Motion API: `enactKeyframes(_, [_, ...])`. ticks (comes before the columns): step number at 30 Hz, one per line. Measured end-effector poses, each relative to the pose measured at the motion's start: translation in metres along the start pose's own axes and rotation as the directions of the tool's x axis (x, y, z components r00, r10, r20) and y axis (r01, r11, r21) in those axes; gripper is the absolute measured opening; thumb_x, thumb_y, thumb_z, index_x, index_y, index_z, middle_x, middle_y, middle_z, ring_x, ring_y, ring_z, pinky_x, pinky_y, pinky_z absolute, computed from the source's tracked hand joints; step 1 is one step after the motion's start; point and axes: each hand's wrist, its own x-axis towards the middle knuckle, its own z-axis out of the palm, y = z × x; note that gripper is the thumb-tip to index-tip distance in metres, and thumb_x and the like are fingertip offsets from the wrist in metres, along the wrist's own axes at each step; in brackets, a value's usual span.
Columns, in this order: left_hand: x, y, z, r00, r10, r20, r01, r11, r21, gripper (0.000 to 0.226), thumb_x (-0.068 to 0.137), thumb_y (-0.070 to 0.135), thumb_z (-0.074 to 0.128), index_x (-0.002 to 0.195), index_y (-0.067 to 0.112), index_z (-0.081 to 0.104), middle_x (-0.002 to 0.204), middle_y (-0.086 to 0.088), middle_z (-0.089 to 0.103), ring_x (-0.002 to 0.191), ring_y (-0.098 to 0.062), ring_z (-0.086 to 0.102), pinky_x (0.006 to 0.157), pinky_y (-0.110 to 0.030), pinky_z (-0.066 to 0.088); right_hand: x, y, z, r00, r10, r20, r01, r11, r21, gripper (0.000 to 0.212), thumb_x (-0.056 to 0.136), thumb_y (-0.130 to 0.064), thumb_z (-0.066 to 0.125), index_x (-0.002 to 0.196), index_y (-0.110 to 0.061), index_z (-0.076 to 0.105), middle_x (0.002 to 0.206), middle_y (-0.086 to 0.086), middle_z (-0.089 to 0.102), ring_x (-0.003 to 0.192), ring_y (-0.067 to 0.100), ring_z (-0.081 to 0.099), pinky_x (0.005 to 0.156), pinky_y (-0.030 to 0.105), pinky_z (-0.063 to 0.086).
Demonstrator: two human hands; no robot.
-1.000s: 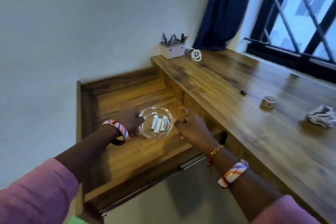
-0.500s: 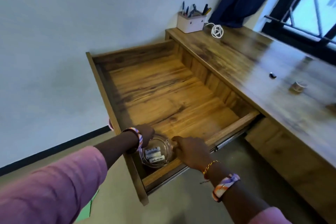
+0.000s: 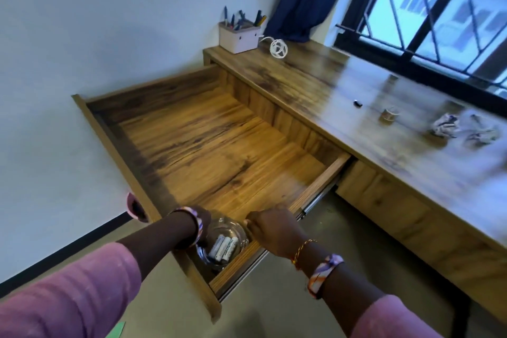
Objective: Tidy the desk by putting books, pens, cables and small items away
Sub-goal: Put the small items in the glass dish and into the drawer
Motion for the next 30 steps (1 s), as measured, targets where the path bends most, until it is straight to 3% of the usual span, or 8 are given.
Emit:
enactKeyframes(2, [-0.001,0.001,-0.015,0.996,-0.077,-0.044,0.074,0.996,-0.058,0.055,0.088,0.045,0.054,0.126,0.005,0.051,0.130,-0.011,0.055,0.119,-0.028,0.054,0.094,-0.035,0.046,-0.002,0.004,-0.007,1.000,0.000,0.019,-0.001,0.996,0.092,0.031,0.096,-0.032,0.037,0.101,-0.013,0.061,0.091,0.012,0.068,0.086,0.030,0.062,0.085,0.042,0.046])
enactKeyframes(5, [-0.010,0.008,-0.063,0.973,-0.035,-0.229,0.020,0.997,-0.070,0.052,0.090,0.046,0.051,0.122,0.005,0.053,0.125,-0.013,0.056,0.113,-0.028,0.056,0.093,-0.037,0.048,-0.011,0.019,-0.027,0.996,0.025,-0.089,-0.008,0.980,0.196,0.029,0.094,-0.030,0.042,0.114,-0.016,0.059,0.106,0.009,0.066,0.099,0.026,0.060,0.086,0.042,0.047])
enactKeyframes(11, [0.002,0.085,-0.157,0.857,0.198,-0.476,-0.277,0.955,-0.103,0.047,0.091,0.040,0.051,0.128,0.011,0.050,0.129,-0.012,0.050,0.116,-0.026,0.051,0.094,-0.034,0.043,-0.046,0.090,-0.067,0.928,0.212,-0.306,-0.120,0.948,0.294,0.027,0.090,-0.022,0.050,0.114,-0.019,0.060,0.107,0.004,0.067,0.097,0.021,0.061,0.080,0.032,0.048])
enactKeyframes(18, [0.057,0.218,-0.237,0.747,0.367,-0.554,-0.448,0.894,-0.013,0.036,0.087,0.033,0.055,0.115,0.011,0.058,0.118,-0.015,0.059,0.112,-0.031,0.055,0.088,-0.034,0.045,-0.117,0.210,-0.082,0.843,0.392,-0.367,-0.322,0.916,0.240,0.040,0.080,-0.025,0.043,0.117,-0.020,0.057,0.112,0.006,0.064,0.102,0.027,0.060,0.085,0.038,0.048])
enactKeyframes(22, [0.097,0.269,-0.249,0.773,0.333,-0.540,-0.398,0.917,-0.004,0.046,0.094,0.041,0.041,0.128,0.010,0.044,0.135,-0.013,0.047,0.124,-0.029,0.046,0.101,-0.039,0.041,-0.161,0.277,-0.072,0.822,0.479,-0.307,-0.464,0.877,0.125,0.047,0.091,-0.024,0.040,0.138,-0.018,0.040,0.147,0.003,0.039,0.135,0.020,0.035,0.109,0.030,0.030])
enactKeyframes(26, [0.114,0.291,-0.248,0.767,0.226,-0.601,-0.258,0.966,0.034,0.043,0.098,0.041,0.031,0.123,0.015,0.053,0.125,-0.011,0.058,0.117,-0.030,0.053,0.090,-0.035,0.044,-0.172,0.309,-0.057,0.849,0.429,-0.310,-0.444,0.896,0.024,0.071,0.091,-0.052,0.007,0.139,-0.013,0.041,0.148,0.011,0.036,0.136,0.026,0.037,0.113,0.037,0.025])
enactKeyframes(28, [0.113,0.293,-0.253,0.741,0.192,-0.643,-0.230,0.973,0.025,0.041,0.098,0.041,0.030,0.120,0.018,0.056,0.120,-0.010,0.060,0.113,-0.030,0.055,0.086,-0.034,0.044,-0.165,0.317,-0.054,0.890,0.398,-0.221,-0.396,0.917,0.056,0.089,0.081,-0.062,-0.012,0.147,-0.013,0.022,0.156,0.008,0.016,0.145,0.024,0.015,0.116,0.034,0.003])
enactKeyframes(30, [0.114,0.290,-0.263,0.720,0.169,-0.673,-0.244,0.970,-0.018,0.037,0.098,0.038,0.031,0.111,0.017,0.059,0.114,-0.012,0.062,0.108,-0.031,0.057,0.081,-0.034,0.043,-0.152,0.327,-0.056,0.911,0.375,-0.168,-0.367,0.927,0.082,0.089,0.075,-0.057,-0.012,0.149,-0.013,0.010,0.158,0.006,0.004,0.146,0.021,0.002,0.116,0.031,-0.002])
